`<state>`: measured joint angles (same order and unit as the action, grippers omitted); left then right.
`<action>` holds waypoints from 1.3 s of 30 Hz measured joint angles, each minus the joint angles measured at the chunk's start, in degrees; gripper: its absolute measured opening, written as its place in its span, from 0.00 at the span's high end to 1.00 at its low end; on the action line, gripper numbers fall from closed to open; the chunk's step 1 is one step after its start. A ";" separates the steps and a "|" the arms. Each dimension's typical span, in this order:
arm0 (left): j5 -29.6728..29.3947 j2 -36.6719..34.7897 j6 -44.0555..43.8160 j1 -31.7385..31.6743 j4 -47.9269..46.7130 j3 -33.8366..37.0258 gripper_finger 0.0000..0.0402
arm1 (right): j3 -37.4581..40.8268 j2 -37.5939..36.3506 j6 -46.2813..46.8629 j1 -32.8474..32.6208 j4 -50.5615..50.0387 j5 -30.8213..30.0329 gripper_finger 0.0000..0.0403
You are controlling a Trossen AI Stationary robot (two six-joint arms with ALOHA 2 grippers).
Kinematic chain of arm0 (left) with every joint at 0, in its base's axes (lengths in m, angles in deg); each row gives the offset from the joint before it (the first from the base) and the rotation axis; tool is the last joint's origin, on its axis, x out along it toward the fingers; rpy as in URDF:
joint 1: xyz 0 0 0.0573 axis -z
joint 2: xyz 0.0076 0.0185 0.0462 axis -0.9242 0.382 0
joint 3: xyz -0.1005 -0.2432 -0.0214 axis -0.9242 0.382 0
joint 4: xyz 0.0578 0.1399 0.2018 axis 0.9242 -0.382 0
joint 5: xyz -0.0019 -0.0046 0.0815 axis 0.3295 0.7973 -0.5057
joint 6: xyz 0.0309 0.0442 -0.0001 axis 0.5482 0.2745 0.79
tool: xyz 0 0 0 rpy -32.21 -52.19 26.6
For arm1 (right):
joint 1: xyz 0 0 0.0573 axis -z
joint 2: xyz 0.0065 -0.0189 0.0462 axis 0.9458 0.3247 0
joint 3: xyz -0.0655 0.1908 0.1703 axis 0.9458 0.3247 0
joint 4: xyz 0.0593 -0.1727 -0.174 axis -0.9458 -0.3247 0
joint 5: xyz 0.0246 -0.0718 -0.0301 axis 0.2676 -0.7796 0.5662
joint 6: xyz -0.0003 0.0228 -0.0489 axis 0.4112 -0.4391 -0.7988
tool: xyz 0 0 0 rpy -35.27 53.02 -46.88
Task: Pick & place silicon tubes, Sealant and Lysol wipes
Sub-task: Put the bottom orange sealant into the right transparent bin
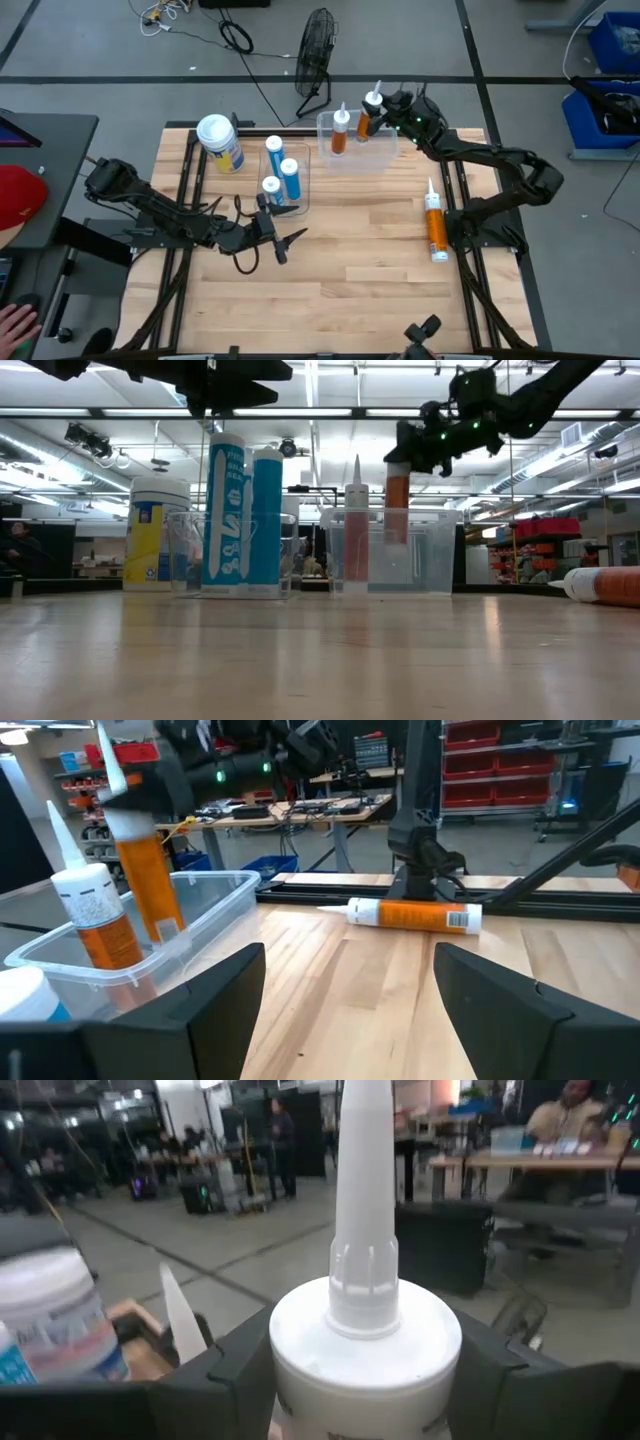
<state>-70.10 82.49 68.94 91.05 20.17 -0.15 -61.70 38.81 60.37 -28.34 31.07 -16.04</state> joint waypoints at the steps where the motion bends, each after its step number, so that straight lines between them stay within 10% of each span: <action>1: -0.02 0.00 0.16 -0.05 0.02 0.00 0.27 | 0.06 1.13 0.00 0.00 0.03 0.14 0.49; 39: -0.01 0.00 1.38 -0.04 0.00 0.00 0.27 | 6.95 10.28 -1.22 -0.04 15.06 -0.31 0.49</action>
<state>-70.12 82.49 70.32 91.01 20.18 -0.15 -54.75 49.09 59.15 -28.38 46.13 -16.35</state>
